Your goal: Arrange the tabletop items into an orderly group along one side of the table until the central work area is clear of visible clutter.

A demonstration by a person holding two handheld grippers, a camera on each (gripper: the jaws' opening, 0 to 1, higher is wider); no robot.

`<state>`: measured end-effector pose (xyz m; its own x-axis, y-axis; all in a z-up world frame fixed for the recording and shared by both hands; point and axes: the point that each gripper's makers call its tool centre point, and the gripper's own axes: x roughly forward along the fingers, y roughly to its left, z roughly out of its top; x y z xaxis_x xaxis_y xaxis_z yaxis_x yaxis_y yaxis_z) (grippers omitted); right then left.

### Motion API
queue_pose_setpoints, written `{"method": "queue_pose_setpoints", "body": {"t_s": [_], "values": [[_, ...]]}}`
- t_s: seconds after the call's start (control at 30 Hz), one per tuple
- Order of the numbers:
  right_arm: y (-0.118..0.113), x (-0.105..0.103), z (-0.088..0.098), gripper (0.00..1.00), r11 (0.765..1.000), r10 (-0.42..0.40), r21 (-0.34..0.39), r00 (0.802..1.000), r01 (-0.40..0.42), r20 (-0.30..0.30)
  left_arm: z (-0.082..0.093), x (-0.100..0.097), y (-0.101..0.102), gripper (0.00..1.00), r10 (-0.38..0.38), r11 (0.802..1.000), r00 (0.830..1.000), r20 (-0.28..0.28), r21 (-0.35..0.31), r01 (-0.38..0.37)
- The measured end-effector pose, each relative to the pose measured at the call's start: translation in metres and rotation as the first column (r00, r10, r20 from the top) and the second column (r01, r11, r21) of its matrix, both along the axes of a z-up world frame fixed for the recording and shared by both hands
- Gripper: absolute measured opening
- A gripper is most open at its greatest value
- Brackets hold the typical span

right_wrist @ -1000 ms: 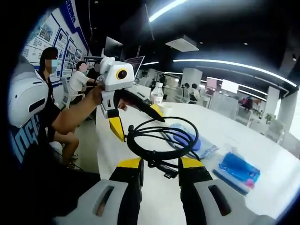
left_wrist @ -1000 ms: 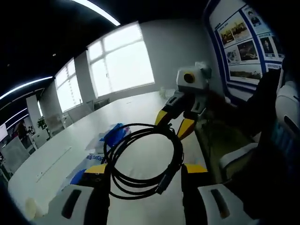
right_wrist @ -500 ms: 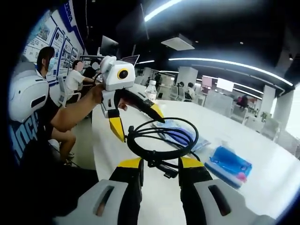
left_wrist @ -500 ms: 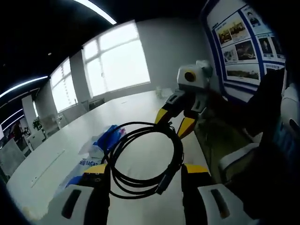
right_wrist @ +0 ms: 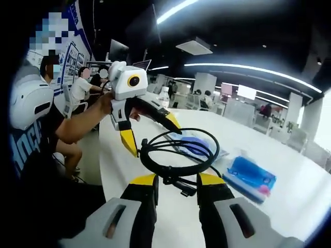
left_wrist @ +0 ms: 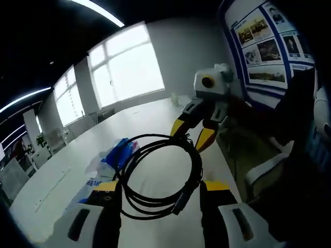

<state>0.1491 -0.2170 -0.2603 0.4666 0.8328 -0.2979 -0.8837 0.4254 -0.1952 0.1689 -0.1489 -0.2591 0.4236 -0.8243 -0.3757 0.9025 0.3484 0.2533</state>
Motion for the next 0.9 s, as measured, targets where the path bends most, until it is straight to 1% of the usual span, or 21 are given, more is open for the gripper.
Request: {"method": "queue_pose_setpoints", "body": {"t_s": [0.27,0.67,0.8,0.83,0.87,0.9], "values": [[-0.004,0.006,-0.012,0.27,1.0,-0.009,0.0,1.0,0.009,-0.03,-0.012,0.004,-0.004,0.6,0.01,1.0,1.0,-0.016,0.017,-0.009],[-0.008,0.011,-0.033,0.27,1.0,-0.021,0.002,0.997,0.021,-0.079,-0.029,0.005,-0.009,0.6,0.019,0.999,0.999,-0.037,0.036,-0.017],[-0.01,0.014,-0.04,0.27,0.999,-0.032,-0.006,0.995,0.032,-0.096,-0.034,0.008,-0.01,0.6,0.026,0.999,0.999,-0.045,0.049,-0.024],[-0.011,0.014,-0.041,0.27,0.999,-0.034,-0.006,0.995,0.034,-0.096,-0.035,0.011,-0.009,0.6,0.028,0.998,0.998,-0.048,0.051,-0.026],[-0.011,0.014,-0.041,0.27,0.999,-0.036,-0.006,0.994,0.036,-0.098,-0.034,0.017,-0.009,0.6,0.031,0.998,0.998,-0.051,0.052,-0.028],[-0.012,0.015,-0.042,0.27,0.999,-0.039,-0.007,0.994,0.039,-0.103,-0.033,0.018,-0.008,0.6,0.032,0.998,0.998,-0.052,0.052,-0.029]]}}
